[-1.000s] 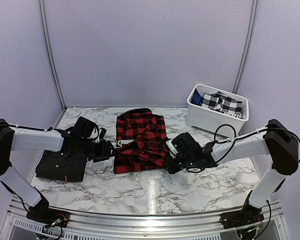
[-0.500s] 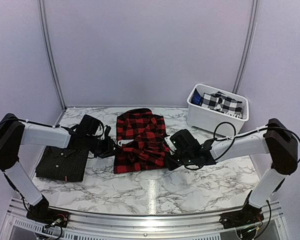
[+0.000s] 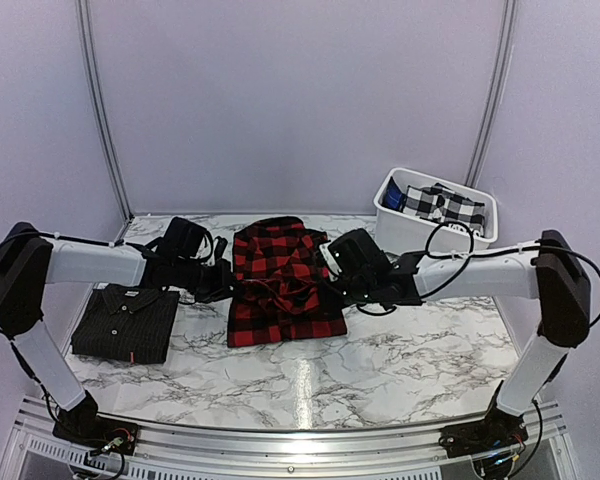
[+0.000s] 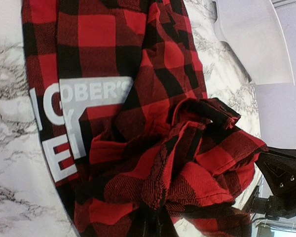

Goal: Fold and stack the long sleeve shirts
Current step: Fold the rectangle-folded shirt at the center of the board, then smooth out the 2/3-rectangle-folded shirt at the center of the board.

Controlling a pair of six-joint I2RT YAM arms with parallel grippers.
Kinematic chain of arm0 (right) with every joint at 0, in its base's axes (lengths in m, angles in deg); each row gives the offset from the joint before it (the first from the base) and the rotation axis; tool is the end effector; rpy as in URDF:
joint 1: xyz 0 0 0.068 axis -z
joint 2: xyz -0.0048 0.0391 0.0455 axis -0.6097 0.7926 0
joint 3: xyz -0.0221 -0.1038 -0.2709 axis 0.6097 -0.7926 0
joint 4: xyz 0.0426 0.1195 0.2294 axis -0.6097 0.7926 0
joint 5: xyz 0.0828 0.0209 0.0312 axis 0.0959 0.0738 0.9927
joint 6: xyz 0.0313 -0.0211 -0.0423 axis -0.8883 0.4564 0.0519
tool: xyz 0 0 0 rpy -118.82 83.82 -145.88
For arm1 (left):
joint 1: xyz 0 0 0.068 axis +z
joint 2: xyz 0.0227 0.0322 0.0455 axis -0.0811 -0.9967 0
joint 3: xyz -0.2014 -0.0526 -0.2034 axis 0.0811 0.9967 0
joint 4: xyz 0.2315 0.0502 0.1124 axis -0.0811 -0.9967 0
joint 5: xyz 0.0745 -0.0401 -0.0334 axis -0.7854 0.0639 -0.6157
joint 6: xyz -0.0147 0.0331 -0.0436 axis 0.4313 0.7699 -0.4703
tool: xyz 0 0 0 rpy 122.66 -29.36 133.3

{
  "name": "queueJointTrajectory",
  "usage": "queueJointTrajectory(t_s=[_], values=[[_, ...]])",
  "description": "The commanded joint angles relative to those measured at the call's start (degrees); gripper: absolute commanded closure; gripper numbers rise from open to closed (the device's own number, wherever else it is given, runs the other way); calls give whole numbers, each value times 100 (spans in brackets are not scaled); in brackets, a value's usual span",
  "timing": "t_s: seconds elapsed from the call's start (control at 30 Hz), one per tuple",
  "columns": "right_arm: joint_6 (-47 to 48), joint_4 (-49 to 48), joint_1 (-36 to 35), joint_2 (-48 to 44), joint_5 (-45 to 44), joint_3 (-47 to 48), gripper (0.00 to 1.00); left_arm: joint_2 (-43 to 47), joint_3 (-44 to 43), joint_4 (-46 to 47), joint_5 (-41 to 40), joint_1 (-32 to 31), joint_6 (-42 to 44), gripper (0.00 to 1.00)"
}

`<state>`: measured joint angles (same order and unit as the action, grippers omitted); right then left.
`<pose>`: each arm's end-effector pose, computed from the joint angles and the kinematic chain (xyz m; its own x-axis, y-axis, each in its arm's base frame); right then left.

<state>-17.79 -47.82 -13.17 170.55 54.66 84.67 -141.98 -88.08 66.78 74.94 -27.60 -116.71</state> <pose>0.2405 0.2833 0.2241 -0.6433 -0.2892 -0.7089 -0.5062 0.8553 0.1104 0.2966 -0.2044 0.2079 -0.8777 -0.1339 -0.4601 0.2417 0.7053 -0.6664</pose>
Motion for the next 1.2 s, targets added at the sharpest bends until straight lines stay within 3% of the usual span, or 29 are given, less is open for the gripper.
queueJointTrajectory(t_s=[0.0, 0.2, 0.3, 0.37, 0.43, 0.47, 0.57, 0.7, 1.0, 1.17], values=[[-100, 426, 254, 416, -330, 850, 100, -366, -554, -199, -277, 70, 43, 96], [-165, 433, 832, 1197, -243, 1725, 100, -841, -992, -516, -735, 199, -123, 93], [-201, 535, 1063, 1480, -167, 2101, 90, -1027, -1204, -649, -984, 229, -106, 77], [-166, 594, 1144, 1554, -113, 2301, 76, -1082, -1256, -698, -1071, 269, -118, 70], [-117, 661, 1154, 1499, -134, 2435, 65, -1009, -1258, -705, -1173, 327, -120, 45], [-101, 665, 1148, 1451, -123, 2453, 61, -946, -1270, -712, -1232, 356, -82, 38], [-91, 721, 1141, 1227, -72, 2382, 57, -733, -1293, -746, -1305, 465, 37, 32], [-145, 532, 1038, 771, 280, 1890, 57, -484, -1281, -900, -1341, 492, 171, 33], [-263, 30, 551, 736, 1616, 1246, 77, -154, -971, -878, -983, 160, 139, 67], [-507, -285, 469, 1172, 2184, 1276, 84, -289, -1000, -796, -845, -64, 79, 73]])
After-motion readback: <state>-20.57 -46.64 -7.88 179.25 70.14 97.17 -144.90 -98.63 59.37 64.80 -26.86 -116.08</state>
